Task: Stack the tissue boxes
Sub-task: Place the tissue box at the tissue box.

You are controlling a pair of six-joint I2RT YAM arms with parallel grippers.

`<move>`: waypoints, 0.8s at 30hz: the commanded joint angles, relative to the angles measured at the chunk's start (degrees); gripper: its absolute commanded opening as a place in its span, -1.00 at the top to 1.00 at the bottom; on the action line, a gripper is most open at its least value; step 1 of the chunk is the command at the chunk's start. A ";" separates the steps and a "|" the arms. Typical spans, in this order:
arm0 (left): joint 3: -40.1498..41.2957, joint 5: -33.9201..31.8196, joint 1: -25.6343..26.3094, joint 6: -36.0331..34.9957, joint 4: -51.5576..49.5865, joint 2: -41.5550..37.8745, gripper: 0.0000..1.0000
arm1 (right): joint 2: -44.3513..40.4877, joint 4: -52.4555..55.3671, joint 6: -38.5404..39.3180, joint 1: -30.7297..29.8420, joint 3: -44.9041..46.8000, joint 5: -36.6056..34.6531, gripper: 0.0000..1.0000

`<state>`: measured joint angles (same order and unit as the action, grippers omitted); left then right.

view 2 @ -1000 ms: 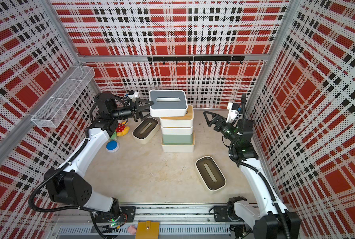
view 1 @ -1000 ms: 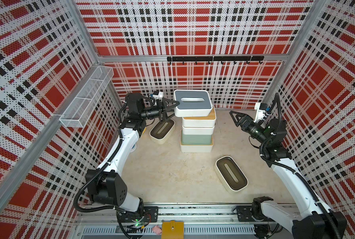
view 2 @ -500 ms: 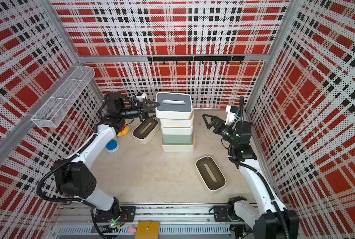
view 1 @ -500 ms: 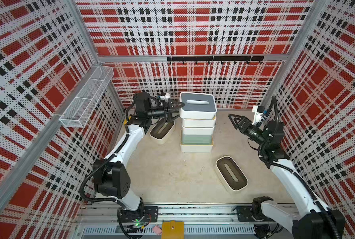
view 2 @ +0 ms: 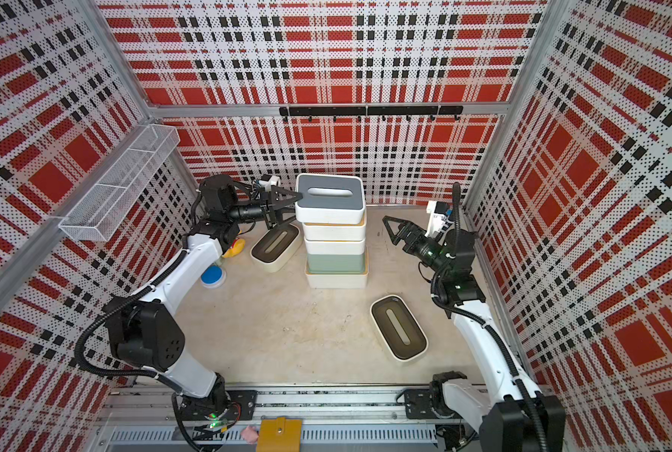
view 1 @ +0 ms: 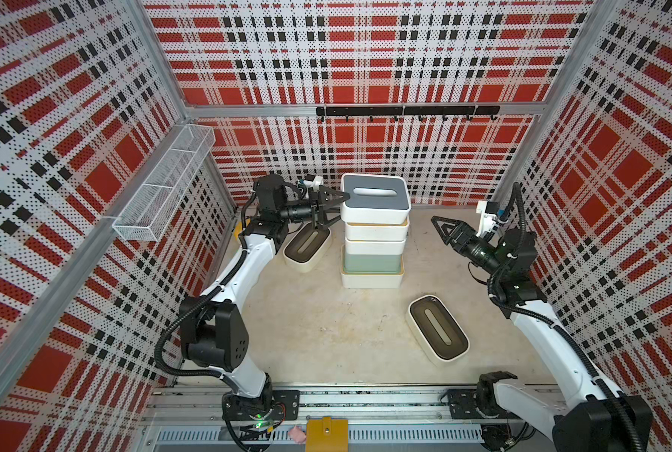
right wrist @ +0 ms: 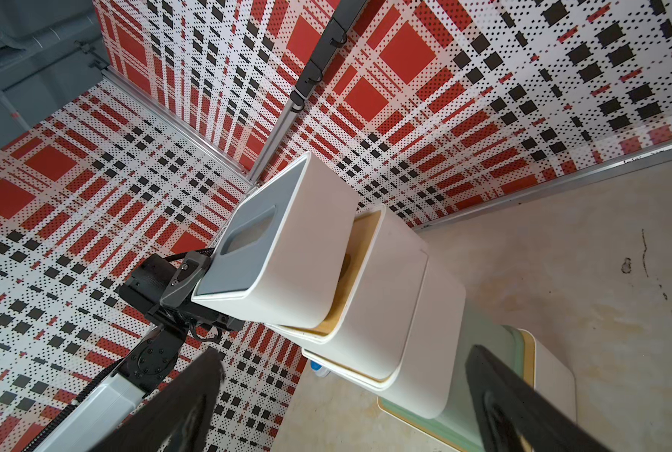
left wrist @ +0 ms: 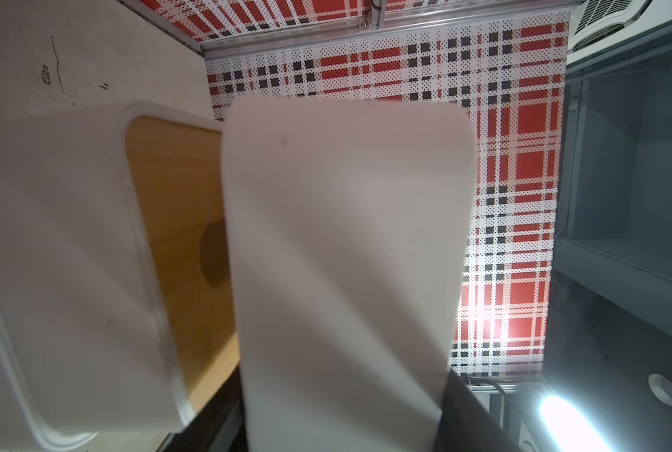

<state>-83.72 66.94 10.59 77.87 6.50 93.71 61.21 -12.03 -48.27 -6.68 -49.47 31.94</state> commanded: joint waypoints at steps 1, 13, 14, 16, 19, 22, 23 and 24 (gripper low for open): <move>-0.34 2.16 -0.17 1.74 4.61 0.26 -0.28 | 0.35 -3.36 -0.47 -0.24 0.43 0.42 -0.99; 1.90 2.19 -0.57 1.56 4.75 0.21 -0.39 | 1.28 -4.49 -1.65 -0.88 1.31 -0.09 -0.99; 1.98 2.23 -0.71 1.56 4.74 0.16 -0.40 | 1.28 -4.51 -1.66 -0.89 1.26 -0.12 -0.99; 2.32 2.07 -0.96 1.59 4.75 0.06 -0.41 | 1.42 -4.39 -1.58 -0.97 0.97 -0.17 -0.99; 2.75 1.83 -1.27 1.50 4.75 -0.02 -0.42 | 1.62 -3.93 -1.15 -0.97 0.46 -0.30 -0.99; 2.86 1.59 -1.37 1.37 4.75 -0.02 -0.43 | 1.81 -3.88 -1.04 -1.06 0.30 -0.25 -0.99; 2.86 1.48 -1.31 1.36 4.70 -0.01 -0.43 | 1.89 -3.87 -1.04 -1.06 0.25 -0.30 -0.99; 2.86 1.39 -1.36 1.41 4.75 0.09 -0.43 | 1.90 -3.88 -1.06 -1.12 0.25 -0.29 -0.99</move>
<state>-81.03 67.40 9.67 78.11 8.56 93.82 62.72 -13.13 -49.56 -7.44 -48.62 31.86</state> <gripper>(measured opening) 0.715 0.995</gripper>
